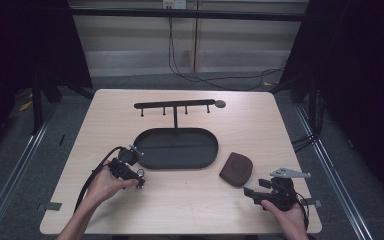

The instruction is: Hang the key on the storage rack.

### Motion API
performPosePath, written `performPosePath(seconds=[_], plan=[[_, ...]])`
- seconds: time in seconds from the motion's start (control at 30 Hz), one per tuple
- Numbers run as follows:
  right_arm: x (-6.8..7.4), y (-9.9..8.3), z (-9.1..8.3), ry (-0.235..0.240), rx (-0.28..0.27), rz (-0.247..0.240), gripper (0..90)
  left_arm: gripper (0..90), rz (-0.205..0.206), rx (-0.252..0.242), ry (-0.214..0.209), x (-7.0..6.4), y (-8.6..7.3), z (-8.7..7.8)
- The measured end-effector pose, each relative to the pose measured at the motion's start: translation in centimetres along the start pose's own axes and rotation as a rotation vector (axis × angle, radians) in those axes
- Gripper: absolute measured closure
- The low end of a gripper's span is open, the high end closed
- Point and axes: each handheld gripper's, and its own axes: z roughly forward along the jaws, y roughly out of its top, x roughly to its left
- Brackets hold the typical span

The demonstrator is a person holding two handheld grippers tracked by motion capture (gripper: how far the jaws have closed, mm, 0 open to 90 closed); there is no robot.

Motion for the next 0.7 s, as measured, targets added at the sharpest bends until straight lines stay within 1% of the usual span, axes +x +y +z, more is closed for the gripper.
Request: performPosePath(seconds=[0.1,0.17,0.2,0.27,0.3,0.37,0.47,0.57,0.63,0.7], plan=[[0.0,0.0,0.0,-0.001,0.0,0.0,25.8,55.7,-0.009,0.004,0.007,-0.1,0.1,0.0],[0.0,0.0,0.0,-0.001,0.003,0.001,25.8,54.5,-0.005,-0.004,0.025,-0.5,0.2,0.2],[0.0,0.0,0.0,-0.002,0.002,-0.001,25.8,55.2,0.0,-0.006,0.043,-0.9,0.2,0.2],[0.0,0.0,0.0,-0.001,0.003,-0.004,25.8,55.3,-0.002,-0.01,0.054,-1.2,0.3,0.3],[0.0,0.0,0.0,-0.002,0.003,-0.002,25.8,54.2,-0.004,-0.013,0.05,-1.3,0.3,0.4],[0.0,0.0,0.0,-0.002,0.004,-0.002,25.8,50.6,-0.024,-0.017,0.032,-1.2,0.5,0.5],[0.0,0.0,0.0,0.0,0.004,-0.004,25.8,49.2,-0.042,-0.025,0.014,-0.6,0.7,0.4],[0.0,0.0,0.0,-0.002,0.005,0.0,25.9,48.9,-0.039,-0.031,0.015,-0.6,0.7,0.5],[0.0,0.0,0.1,-0.003,0.008,0.008,25.8,50.0,-0.037,-0.033,0.03,-0.9,0.7,0.5],[0.1,0.0,0.1,-0.001,0.009,-0.001,25.9,51.6,-0.047,-0.036,0.03,-1.0,0.9,0.6]])
